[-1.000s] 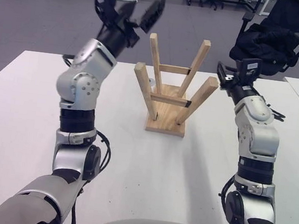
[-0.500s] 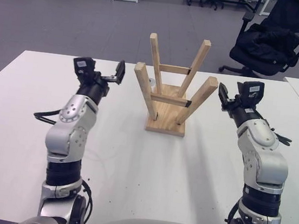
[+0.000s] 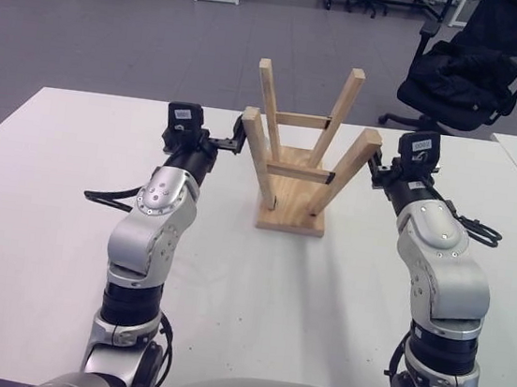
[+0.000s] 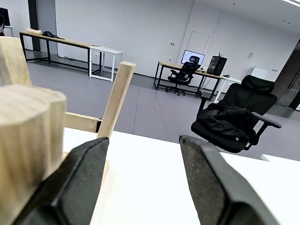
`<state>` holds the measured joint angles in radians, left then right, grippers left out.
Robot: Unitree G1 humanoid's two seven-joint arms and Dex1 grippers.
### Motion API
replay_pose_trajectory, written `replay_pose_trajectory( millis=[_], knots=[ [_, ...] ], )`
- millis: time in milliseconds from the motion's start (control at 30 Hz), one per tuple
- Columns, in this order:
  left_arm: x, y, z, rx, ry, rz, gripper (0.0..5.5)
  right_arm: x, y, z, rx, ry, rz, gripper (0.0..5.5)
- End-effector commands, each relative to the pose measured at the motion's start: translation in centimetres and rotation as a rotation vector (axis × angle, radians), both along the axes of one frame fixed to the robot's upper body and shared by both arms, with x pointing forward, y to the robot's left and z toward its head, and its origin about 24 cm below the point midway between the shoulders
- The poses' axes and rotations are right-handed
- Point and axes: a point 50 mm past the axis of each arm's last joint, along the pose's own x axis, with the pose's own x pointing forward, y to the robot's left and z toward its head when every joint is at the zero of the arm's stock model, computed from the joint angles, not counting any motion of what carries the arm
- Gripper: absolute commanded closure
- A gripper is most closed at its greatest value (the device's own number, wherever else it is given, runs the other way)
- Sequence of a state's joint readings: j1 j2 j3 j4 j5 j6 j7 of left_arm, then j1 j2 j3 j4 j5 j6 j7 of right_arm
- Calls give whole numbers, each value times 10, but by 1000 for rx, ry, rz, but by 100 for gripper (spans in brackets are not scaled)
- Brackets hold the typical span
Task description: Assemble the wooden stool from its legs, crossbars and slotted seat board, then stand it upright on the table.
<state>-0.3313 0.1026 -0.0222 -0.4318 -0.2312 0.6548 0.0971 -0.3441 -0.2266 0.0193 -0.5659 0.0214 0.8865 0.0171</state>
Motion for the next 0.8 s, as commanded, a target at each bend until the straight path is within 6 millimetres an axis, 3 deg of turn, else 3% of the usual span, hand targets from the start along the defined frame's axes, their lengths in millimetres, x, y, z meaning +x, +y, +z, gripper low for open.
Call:
replay_pose_trajectory(
  millis=[33,400,500,700,800],
  knots=[
    [-5,-36,-2,46,16,-163,12,-4,34,14,-17,-50,208,271],
    [-9,-69,-1,144,-4,-292,12,-12,53,14,-145,-83,379,271],
    [-9,-54,-4,152,7,-238,12,-7,41,14,-129,-76,321,271],
    [-18,15,-12,255,53,-74,12,5,-10,3,-105,-8,148,271],
    [-8,44,-4,343,36,-36,12,22,-36,19,-69,-48,65,271]
  ],
)
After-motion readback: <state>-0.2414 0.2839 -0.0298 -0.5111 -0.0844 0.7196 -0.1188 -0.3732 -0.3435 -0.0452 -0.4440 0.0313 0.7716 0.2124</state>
